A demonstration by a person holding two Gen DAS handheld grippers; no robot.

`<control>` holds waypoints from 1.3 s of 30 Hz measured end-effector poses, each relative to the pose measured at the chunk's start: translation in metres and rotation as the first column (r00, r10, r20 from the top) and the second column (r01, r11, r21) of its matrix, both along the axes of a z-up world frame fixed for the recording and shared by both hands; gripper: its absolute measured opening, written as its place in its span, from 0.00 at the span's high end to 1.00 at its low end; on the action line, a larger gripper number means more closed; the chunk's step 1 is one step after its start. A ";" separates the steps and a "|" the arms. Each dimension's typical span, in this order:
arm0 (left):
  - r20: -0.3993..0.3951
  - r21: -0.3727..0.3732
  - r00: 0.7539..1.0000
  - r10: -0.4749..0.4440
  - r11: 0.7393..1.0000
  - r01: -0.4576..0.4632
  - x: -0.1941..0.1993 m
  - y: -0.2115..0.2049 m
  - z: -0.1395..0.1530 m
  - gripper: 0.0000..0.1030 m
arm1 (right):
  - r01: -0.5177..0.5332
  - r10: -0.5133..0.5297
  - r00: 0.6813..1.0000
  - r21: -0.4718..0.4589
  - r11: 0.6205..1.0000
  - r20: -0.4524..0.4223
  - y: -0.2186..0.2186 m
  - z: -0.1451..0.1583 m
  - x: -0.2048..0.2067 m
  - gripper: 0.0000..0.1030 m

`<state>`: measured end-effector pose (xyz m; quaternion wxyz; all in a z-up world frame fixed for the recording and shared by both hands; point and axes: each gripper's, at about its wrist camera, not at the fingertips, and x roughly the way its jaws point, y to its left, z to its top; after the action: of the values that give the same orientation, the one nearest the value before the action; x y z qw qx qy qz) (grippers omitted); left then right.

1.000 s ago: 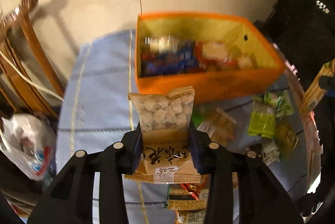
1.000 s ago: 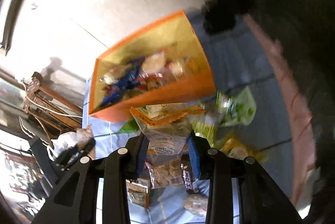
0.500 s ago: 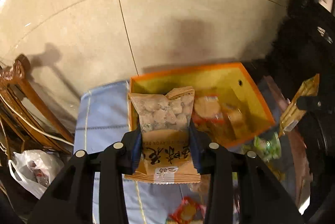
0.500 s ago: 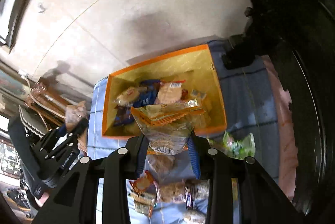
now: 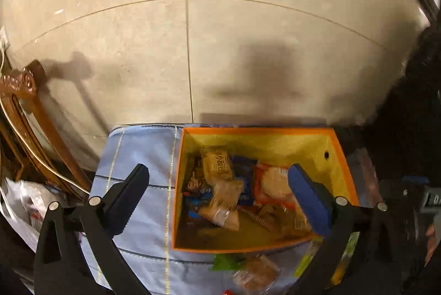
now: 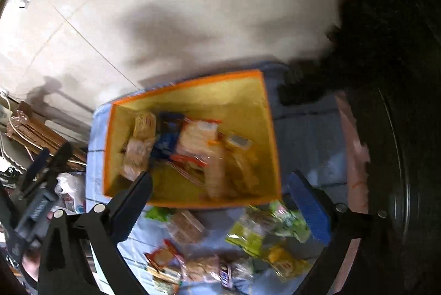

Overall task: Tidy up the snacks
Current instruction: 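Grasp a green candy packet with left tool while right tool grasps a green-white bag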

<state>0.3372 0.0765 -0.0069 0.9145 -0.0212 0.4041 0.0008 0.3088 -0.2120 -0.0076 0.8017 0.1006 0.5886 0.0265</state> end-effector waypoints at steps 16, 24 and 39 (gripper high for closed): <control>-0.207 -0.099 0.978 0.031 0.994 -0.053 -0.105 0.031 -0.112 0.04 | 0.739 -0.631 0.667 0.240 0.629 -0.396 -0.119 -0.207 -0.098 0.04; -0.347 -0.056 0.936 0.059 0.995 -0.083 -0.128 0.038 -0.162 0.04 | 0.825 -0.696 0.563 0.351 0.443 -0.445 -0.126 -0.228 -0.091 0.30; -0.375 -0.022 0.927 -0.009 1.000 0.000 -0.127 0.023 -0.201 0.04 | 0.678 -0.591 0.723 0.530 0.510 -0.357 -0.123 -0.175 -0.147 0.61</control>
<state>0.2101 0.0999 -0.2080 0.8201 -0.0295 0.5715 -0.0016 0.1621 -0.3353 -0.1831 0.6324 0.5716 0.5165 -0.0810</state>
